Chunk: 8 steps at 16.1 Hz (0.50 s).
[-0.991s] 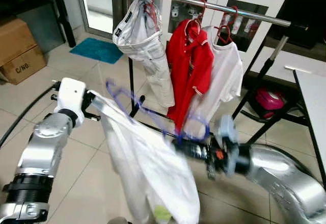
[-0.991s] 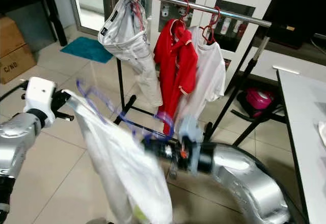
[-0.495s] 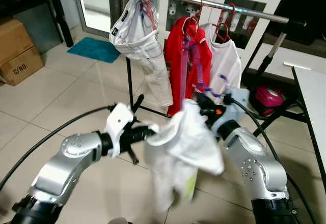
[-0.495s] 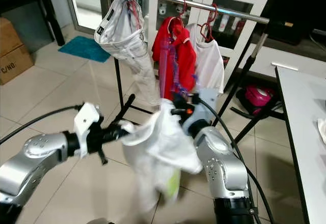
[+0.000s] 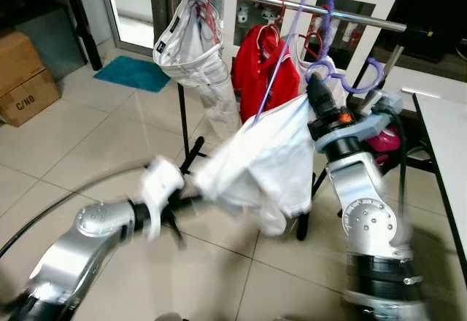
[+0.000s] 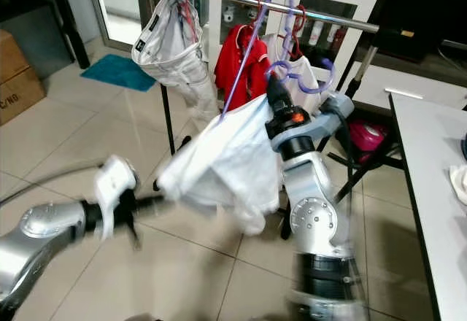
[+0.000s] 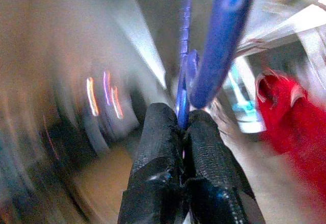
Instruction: Hang hanger
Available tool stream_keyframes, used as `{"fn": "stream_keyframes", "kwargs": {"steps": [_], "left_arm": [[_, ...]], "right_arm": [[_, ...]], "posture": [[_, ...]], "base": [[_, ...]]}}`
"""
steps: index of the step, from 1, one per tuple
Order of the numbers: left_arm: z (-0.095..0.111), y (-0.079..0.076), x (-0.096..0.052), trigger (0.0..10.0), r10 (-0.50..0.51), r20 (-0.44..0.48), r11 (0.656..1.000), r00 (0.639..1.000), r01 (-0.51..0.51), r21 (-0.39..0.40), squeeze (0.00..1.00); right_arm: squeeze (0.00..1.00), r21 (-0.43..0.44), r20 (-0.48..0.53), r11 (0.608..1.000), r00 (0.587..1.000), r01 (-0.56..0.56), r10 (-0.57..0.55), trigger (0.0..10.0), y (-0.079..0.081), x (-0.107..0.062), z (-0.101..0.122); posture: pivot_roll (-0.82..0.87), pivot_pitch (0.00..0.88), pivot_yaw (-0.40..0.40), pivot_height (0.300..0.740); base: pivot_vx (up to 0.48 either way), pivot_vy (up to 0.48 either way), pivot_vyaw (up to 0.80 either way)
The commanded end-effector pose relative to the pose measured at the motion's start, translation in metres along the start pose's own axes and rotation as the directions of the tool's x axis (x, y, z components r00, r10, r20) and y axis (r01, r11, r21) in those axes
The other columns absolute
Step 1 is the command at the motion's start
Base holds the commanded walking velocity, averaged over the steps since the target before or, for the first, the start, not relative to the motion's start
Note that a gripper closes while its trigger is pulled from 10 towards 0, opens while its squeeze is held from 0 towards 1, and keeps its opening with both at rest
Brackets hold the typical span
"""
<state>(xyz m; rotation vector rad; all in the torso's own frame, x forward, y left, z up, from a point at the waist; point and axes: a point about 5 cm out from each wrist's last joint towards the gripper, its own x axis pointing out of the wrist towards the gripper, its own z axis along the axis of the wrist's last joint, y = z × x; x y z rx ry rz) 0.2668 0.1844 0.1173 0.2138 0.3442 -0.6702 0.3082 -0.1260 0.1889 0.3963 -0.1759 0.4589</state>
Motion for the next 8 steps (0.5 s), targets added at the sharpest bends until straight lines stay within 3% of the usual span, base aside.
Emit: {"fn": "stream_keyframes", "kwargs": {"steps": [1, 2, 3, 5, 7, 8], "left_arm": [[0.012, 0.031, -0.01, 0.0, 0.226, 0.057, 0.973, 0.972, -0.228, 0.023, 0.0], [0.016, 0.038, -0.014, 0.0, 0.278, 0.08, 0.96, 0.957, -0.28, 0.01, 0.0], [0.036, 0.057, -0.028, 0.0, 0.385, 0.2, 0.922, 0.901, -0.386, -0.032, 0.0], [0.064, 0.074, -0.046, 0.0, 0.422, 0.347, 0.902, 0.837, -0.427, -0.067, 0.0], [0.07, 0.078, -0.047, 0.0, 0.414, 0.36, 0.903, 0.836, -0.428, -0.046, 0.0], [0.067, 0.074, -0.037, 0.0, 0.378, 0.335, 0.919, 0.863, -0.393, -0.026, 0.0]], "right_arm": [[0.0, -0.171, -0.048, 0.982, 0.996, -0.079, 0.071, 0.0, 0.01, 0.0, -0.005], [0.0, -0.204, -0.063, 0.975, 0.995, -0.093, 0.082, 0.0, 0.01, -0.001, -0.007], [0.0, -0.316, -0.146, 0.935, 0.982, -0.163, 0.122, 0.0, 0.011, -0.005, -0.017], [0.0, -0.467, -0.292, 0.833, 0.941, -0.298, 0.173, 0.0, 0.01, -0.014, -0.034], [0.0, -0.471, -0.341, 0.8, 0.914, -0.371, 0.223, 0.0, 0.016, -0.017, -0.042], [0.0, -0.463, -0.348, 0.788, 0.901, -0.406, 0.26, 0.0, 0.024, -0.016, -0.046]], "posture": [[-0.01, 0.0, -0.045, 0.74], [-0.01, 0.0, -0.045, 0.74], [0.0, 0.0, -0.051, 0.74], [0.0, 0.0, -0.055, 0.74], [0.0, 0.0, -0.057, 0.74], [0.01, 0.0, -0.057, 0.74]], "base": [[0.0, 0.0, 0.0], [0.0, 0.0, 0.0], [0.0, 0.0, 0.0], [0.0, 0.0, 0.0], [0.0, 0.0, 0.0], [0.0, 0.0, 0.0]]}}
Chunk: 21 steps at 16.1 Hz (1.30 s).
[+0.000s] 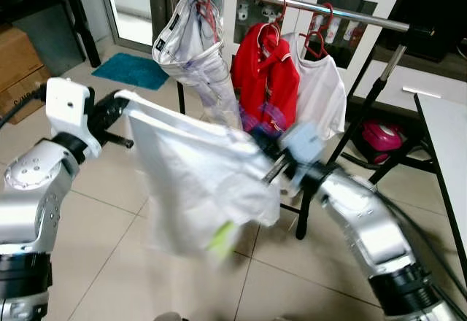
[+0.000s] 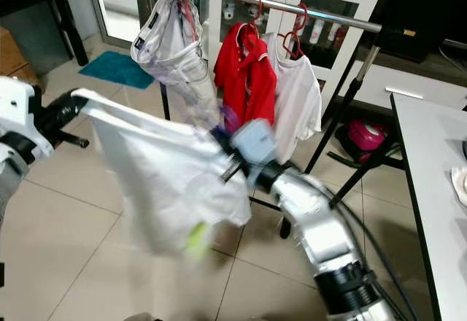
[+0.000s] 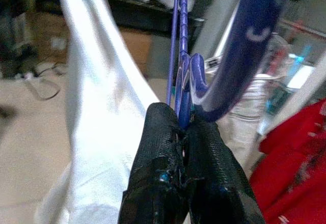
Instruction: Hang hanger
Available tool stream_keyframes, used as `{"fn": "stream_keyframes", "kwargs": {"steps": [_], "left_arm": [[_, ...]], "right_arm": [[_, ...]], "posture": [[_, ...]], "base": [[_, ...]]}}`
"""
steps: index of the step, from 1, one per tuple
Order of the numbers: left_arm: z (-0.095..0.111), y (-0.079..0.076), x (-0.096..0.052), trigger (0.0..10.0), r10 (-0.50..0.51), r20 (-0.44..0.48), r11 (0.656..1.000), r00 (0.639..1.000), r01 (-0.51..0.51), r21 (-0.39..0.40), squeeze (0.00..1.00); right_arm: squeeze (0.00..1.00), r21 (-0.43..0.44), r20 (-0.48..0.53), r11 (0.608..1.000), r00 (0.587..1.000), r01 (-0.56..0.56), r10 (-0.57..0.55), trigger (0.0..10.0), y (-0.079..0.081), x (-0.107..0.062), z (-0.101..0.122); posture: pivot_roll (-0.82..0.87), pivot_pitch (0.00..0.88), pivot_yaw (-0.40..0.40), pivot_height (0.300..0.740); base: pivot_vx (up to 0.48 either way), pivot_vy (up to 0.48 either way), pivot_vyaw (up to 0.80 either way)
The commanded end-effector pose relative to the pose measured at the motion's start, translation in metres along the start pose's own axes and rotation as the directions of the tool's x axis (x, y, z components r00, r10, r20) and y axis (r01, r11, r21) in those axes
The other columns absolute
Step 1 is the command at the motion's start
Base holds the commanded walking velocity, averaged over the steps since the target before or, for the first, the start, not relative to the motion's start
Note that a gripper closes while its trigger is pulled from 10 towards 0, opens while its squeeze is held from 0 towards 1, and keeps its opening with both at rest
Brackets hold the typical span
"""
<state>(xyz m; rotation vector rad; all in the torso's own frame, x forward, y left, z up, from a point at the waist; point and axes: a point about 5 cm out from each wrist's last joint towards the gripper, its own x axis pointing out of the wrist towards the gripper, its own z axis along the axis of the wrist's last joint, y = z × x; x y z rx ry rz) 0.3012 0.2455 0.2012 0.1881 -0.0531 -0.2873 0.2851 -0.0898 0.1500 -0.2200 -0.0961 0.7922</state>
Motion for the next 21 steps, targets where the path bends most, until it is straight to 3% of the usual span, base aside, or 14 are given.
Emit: {"fn": "stream_keyframes", "kwargs": {"steps": [1, 2, 4, 6, 7, 8, 9, 11, 13, 14, 15, 18, 20, 21], "left_arm": [[-0.007, -0.011, 0.005, 0.0, -0.06, -0.039, 0.998, 0.997, 0.061, 0.005, 0.0], [-0.02, -0.027, 0.008, 0.0, -0.145, -0.104, 0.989, 0.984, 0.145, -0.01, 0.0], [-0.051, -0.058, 0.008, 0.0, -0.285, -0.238, 0.958, 0.928, 0.287, -0.029, 0.0], [-0.081, -0.078, 0.004, 0.0, -0.357, -0.349, 0.932, 0.867, 0.356, -0.067, 0.0], [-0.106, -0.087, -0.006, 0.0, -0.396, -0.461, 0.909, 0.794, 0.409, -0.077, 0.0], [-0.113, -0.089, -0.009, 0.0, -0.405, -0.49, 0.903, 0.772, 0.423, -0.08, 0.0], [-0.13, -0.093, -0.019, 0.0, -0.424, -0.552, 0.889, 0.718, 0.445, -0.106, 0.0], [-0.143, -0.101, -0.031, 0.0, -0.477, -0.591, 0.858, 0.651, 0.492, -0.151, 0.0], [-0.142, -0.112, -0.038, 0.0, -0.571, -0.559, 0.799, 0.601, 0.565, -0.208, 0.0], [-0.138, -0.125, -0.044, 0.0, -0.659, -0.521, 0.728, 0.543, 0.634, -0.261, 0.0], [-0.139, -0.126, -0.043, 0.0, -0.655, -0.527, 0.726, 0.542, 0.643, -0.242, 0.0], [-0.12, -0.11, -0.032, 0.0, -0.56, -0.413, 0.826, 0.718, 0.522, -0.212, 0.0], [-0.107, -0.1, -0.034, 0.0, -0.51, -0.349, 0.86, 0.786, 0.465, -0.211, 0.0], [-0.094, -0.09, -0.036, 1.4, -0.437, -0.298, 0.898, 0.849, 0.395, -0.192, 0.0]], "right_arm": [[0.0, 0.024, 0.027, 0.999, 0.999, 0.031, -0.032, 0.0, -0.004, 0.001, 0.004], [0.0, 0.162, 0.097, 0.98, 0.987, 0.114, -0.131, 0.0, -0.01, 0.006, 0.013], [0.0, 0.451, 0.21, 0.867, 0.918, 0.214, -0.336, 0.0, -0.028, 0.011, 0.033], [0.0, 0.581, 0.261, 0.793, 0.881, 0.184, -0.395, 0.0, -0.035, 0.013, 0.044], [0.0, 0.64, 0.289, 0.753, 0.86, 0.153, -0.421, 0.0, -0.039, 0.013, 0.049], [0.0, 0.655, 0.298, 0.742, 0.854, 0.142, -0.427, 0.0, -0.04, 0.013, 0.051], [0.0, 0.681, 0.314, 0.721, 0.84, 0.126, -0.443, 0.0, -0.044, 0.014, 0.057], [0.0, 0.707, 0.323, 0.698, 0.826, 0.113, -0.461, 0.0, -0.05, 0.015, 0.064], [0.0, 0.711, 0.33, 0.694, 0.818, 0.114, -0.472, 0.0, -0.055, 0.015, 0.069], [0.0, 0.708, 0.327, 0.693, 0.807, 0.136, -0.492, 0.0, -0.058, 0.016, 0.071], [0.0, 0.689, 0.31, 0.704, 0.807, 0.173, -0.502, 0.0, -0.06, 0.016, 0.069], [0.0, 0.447, 0.145, 0.83, 0.889, 0.333, -0.435, 0.0, -0.051, 0.012, 0.038], [0.0, 0.391, 0.016, 0.838, 0.907, 0.381, -0.421, 0.0, -0.044, 0.003, 0.013], [0.0, 0.371, -0.129, 0.825, 0.903, 0.427, -0.409, 4.7, -0.036, -0.008, -0.013]], "posture": [[0.01, 0.0, -0.057, 0.74], [0.01, 0.0, -0.056, 0.74], [0.01, 0.0, -0.055, 0.74], [0.0, 0.0, -0.05, 0.74], [0.0, 0.0, -0.048, 0.74], [0.0, 0.0, -0.048, 0.74], [0.0, 0.0, -0.046, 0.74], [0.0, 0.0, -0.047, 0.74], [0.0, 0.0, -0.05, 0.74], [0.0, 0.0, -0.052, 0.74], [0.0, 0.0, -0.05, 0.74], [-0.01, 0.0, -0.042, 0.74], [-0.01, 0.0, -0.044, 0.74], [0.0, 0.0, -0.05, 0.74]], "base": [[0.0, 0.0, 0.0], [0.0, 0.0, 0.0], [0.0, 0.0, 0.0], [0.0, 0.0, 0.0], [0.0, 0.0, 0.0], [0.0, 0.0, 0.0], [0.0, 0.0, 0.0], [0.0, 0.0, 0.0], [0.0, 0.0, 0.0], [0.0, 0.0, 0.0], [0.0, 0.0, 0.0], [0.0, 0.0, 0.0], [0.0, 0.0, 0.0], [0.0, 0.0, 0.0]]}}
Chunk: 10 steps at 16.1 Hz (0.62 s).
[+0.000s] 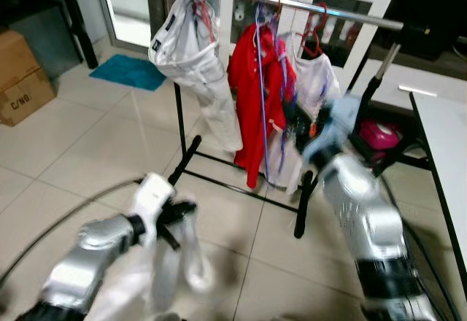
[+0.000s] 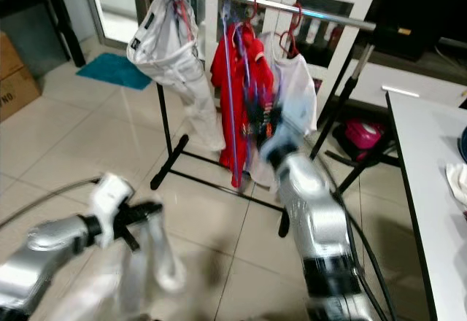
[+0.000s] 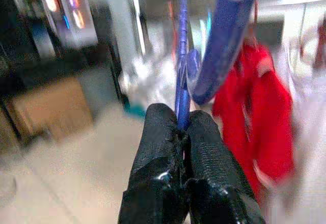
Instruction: Hang hanger
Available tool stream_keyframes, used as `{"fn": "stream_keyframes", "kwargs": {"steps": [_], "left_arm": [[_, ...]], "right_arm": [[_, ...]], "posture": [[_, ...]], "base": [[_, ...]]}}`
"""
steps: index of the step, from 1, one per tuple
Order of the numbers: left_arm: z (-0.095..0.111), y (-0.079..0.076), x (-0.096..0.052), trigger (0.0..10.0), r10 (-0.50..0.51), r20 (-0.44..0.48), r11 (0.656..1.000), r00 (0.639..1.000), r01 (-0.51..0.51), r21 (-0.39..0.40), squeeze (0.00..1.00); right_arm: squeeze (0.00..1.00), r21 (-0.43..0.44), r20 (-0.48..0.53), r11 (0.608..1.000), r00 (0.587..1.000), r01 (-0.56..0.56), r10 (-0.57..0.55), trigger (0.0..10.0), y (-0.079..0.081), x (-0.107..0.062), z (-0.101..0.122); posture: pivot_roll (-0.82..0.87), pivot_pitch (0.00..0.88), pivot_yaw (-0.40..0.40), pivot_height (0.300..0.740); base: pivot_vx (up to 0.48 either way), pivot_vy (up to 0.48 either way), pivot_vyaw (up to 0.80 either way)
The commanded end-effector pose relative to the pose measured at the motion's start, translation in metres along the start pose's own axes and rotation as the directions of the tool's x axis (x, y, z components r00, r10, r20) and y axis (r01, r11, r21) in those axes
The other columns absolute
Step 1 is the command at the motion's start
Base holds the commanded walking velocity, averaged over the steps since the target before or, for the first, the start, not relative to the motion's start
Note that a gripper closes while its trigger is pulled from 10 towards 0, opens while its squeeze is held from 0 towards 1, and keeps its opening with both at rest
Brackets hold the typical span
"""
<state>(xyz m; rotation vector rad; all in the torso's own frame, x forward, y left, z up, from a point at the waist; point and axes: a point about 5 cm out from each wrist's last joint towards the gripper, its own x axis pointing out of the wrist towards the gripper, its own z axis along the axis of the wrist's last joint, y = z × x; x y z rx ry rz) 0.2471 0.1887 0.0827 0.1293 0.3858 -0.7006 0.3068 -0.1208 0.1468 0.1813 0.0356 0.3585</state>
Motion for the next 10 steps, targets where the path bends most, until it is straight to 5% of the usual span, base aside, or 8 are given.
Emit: {"fn": "stream_keyframes", "kwargs": {"steps": [1, 3, 4, 5, 7, 10], "left_arm": [[0.016, 0.007, -0.008, 10.0, 0.116, 0.085, 0.993, 0.99, -0.115, -0.019, 0.0], [0.022, 0.013, -0.015, 10.0, 0.263, 0.113, 0.965, 0.958, -0.259, -0.053, 0.0], [0.03, 0.014, -0.017, 10.0, 0.343, 0.217, 0.939, 0.914, -0.339, -0.055, 0.0], [0.032, 0.009, -0.018, 10.0, 0.419, 0.264, 0.908, 0.869, -0.404, -0.11, 0.0], [0.031, 0.006, -0.017, 10.0, 0.47, 0.266, 0.882, 0.842, -0.442, -0.164, 0.0], [0.03, -0.007, -0.017, 10.0, 0.371, 0.228, 0.916, 0.9, -0.313, -0.252, 0.0]], "right_arm": [[0.0, -0.016, -0.119, 0.999, 0.992, 0.045, -0.047, 10.0, -0.007, -0.01, -0.02], [0.0, -0.017, -0.173, 0.999, 0.984, 0.049, -0.052, 10.0, -0.007, -0.025, -0.037], [0.0, -0.027, -0.188, 0.998, 0.981, 0.05, -0.055, 10.0, -0.006, -0.033, -0.044], [0.0, -0.046, -0.152, 0.994, 0.983, 0.096, -0.102, 10.0, -0.009, -0.041, -0.047], [0.0, 0.01, -0.108, 0.992, 0.986, 0.127, -0.126, 10.0, -0.011, -0.044, -0.042], [0.0, 0.038, -0.091, 0.994, 0.991, 0.105, -0.101, 10.0, -0.007, -0.044, -0.038]], "posture": [[0.0, 0.0, -0.053, 0.74], [0.02, 0.0, -0.066, 0.74], [0.03, 0.0, -0.071, 0.74], [0.03, 0.0, -0.078, 0.74], [0.04, 0.0, -0.081, 0.74], [0.03, 0.0, -0.068, 0.74]], "base": [[0.0, 0.0, 0.0], [0.0, 0.0, 0.0], [0.0, 0.0, 0.0], [0.0, 0.0, -0.8], [0.0, 0.0, -0.8], [0.0, 0.0, -0.8]]}}
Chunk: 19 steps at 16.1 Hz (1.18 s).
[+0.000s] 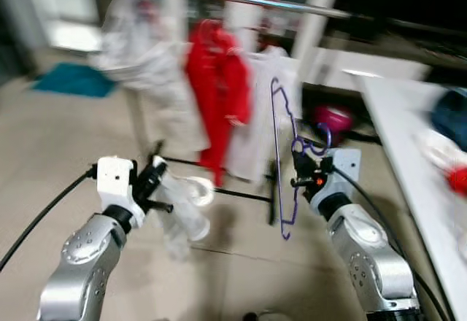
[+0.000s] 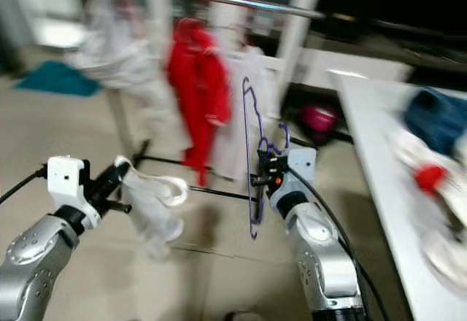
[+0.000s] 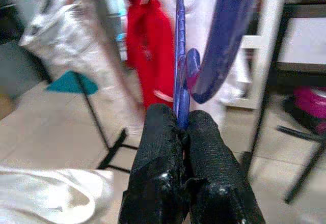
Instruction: Hang hanger
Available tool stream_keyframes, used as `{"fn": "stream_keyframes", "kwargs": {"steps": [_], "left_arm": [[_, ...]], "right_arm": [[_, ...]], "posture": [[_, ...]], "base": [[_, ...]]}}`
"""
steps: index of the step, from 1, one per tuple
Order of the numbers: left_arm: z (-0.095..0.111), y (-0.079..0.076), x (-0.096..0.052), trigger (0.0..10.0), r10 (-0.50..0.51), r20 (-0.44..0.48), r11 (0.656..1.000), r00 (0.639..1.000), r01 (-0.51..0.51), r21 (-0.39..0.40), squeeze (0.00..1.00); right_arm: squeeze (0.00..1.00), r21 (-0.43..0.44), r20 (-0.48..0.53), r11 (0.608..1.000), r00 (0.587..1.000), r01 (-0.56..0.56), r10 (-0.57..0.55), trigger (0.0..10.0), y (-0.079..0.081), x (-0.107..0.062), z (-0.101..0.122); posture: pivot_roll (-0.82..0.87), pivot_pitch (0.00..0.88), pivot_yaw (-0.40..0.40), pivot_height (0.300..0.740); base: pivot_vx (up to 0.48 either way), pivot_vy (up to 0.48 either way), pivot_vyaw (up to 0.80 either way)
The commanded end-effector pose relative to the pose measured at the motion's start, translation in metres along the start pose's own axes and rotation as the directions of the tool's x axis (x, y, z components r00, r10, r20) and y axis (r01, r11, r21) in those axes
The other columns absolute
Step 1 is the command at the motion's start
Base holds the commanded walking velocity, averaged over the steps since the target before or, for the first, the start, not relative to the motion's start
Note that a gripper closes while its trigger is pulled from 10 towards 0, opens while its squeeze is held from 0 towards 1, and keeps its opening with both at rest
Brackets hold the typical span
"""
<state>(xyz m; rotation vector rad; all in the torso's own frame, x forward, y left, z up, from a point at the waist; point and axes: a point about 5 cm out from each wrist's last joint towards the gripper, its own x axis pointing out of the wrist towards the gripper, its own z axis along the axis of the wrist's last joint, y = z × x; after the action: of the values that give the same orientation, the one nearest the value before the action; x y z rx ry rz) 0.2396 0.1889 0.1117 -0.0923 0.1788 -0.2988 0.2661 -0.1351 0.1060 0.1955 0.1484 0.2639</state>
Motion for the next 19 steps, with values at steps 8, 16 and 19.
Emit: {"fn": "stream_keyframes", "kwargs": {"steps": [8, 16, 19], "left_arm": [[0.003, -0.019, 0.003, 10.0, -0.047, -0.001, 0.995, 0.999, 0.047, 0.088, 0.0], [-0.012, -0.012, 0.01, 10.0, 0.025, -0.178, 0.995, 0.984, -0.008, 0.099, 0.0], [-0.018, -0.02, 0.008, 10.0, 0.001, -0.169, 0.999, 0.986, -0.009, -0.048, 0.0]], "right_arm": [[0.0, 0.016, 0.002, 1.0, 1.0, 0.026, -0.026, 10.0, 0.0, -0.014, -0.003], [0.0, 0.102, 0.106, 0.993, 0.992, 0.054, -0.065, 10.0, 0.0, -0.012, 0.009], [0.0, 0.089, 0.11, 0.994, 0.992, 0.055, -0.065, 10.0, -0.001, -0.012, 0.012]], "posture": [[0.0, 0.0, -0.055, 0.74], [0.0, 0.0, -0.043, 0.74], [-0.01, 0.0, -0.055, 0.74]], "base": [[0.0, 0.0, -0.8], [0.0, 0.0, -0.8], [0.0, 0.0, -0.8]]}}
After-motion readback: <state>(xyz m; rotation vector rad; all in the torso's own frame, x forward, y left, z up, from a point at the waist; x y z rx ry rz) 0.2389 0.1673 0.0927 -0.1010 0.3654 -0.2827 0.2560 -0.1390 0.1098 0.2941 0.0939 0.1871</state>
